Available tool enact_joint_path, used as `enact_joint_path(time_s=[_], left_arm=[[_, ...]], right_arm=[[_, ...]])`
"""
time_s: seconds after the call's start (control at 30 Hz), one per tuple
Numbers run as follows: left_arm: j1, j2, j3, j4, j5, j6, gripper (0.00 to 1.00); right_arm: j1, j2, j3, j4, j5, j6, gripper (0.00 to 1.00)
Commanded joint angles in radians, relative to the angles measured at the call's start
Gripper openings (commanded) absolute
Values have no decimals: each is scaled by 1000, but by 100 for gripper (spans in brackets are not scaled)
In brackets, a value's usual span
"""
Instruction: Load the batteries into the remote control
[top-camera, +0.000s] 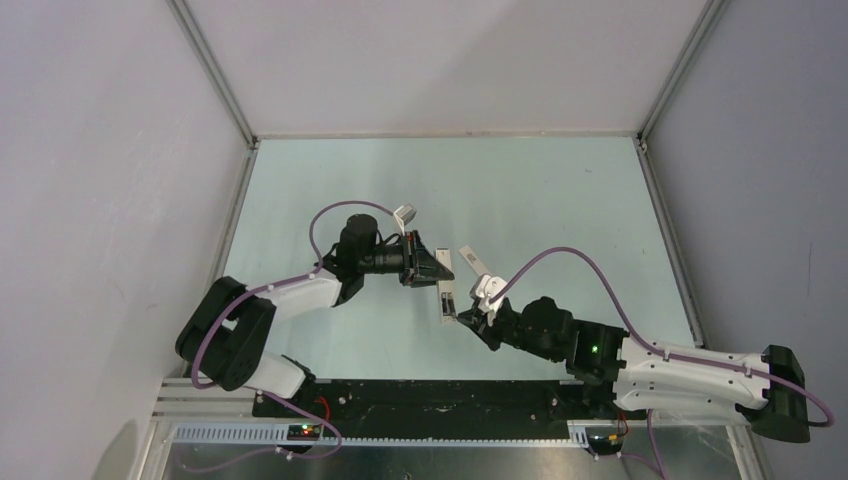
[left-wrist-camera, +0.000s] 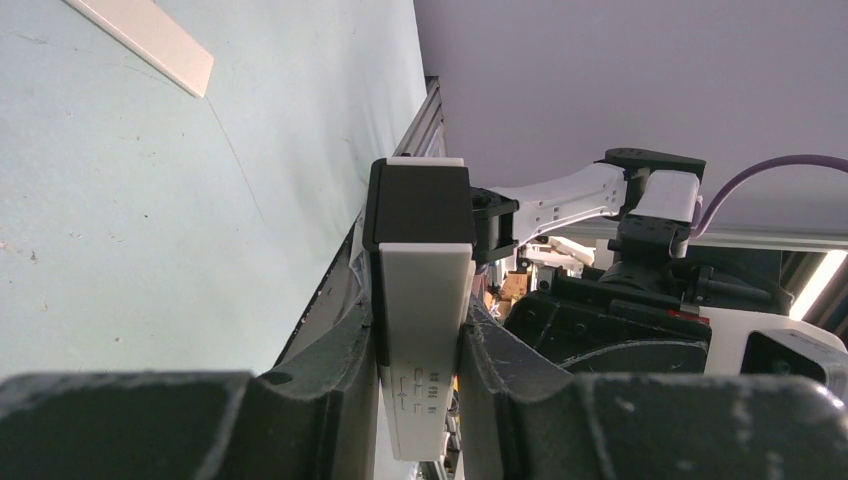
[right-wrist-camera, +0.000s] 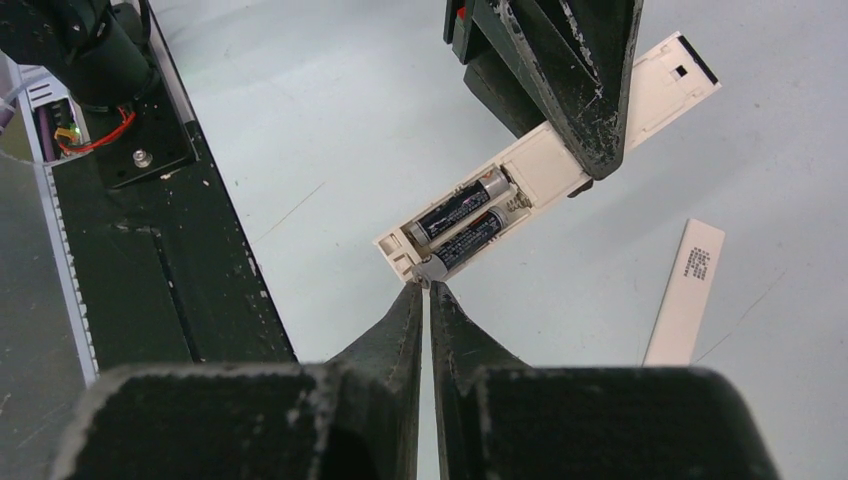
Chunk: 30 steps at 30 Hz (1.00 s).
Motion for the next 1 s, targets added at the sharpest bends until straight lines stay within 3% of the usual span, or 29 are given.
enact_joint_path(time_s=[0.0, 0.97], left_arm=[[1, -22, 37, 38, 12, -6, 0], [1, -27, 34, 38, 12, -7, 0]], right_arm=[[6, -1, 56, 51, 8, 20, 10], [6, 52, 65, 83, 26, 8, 9]])
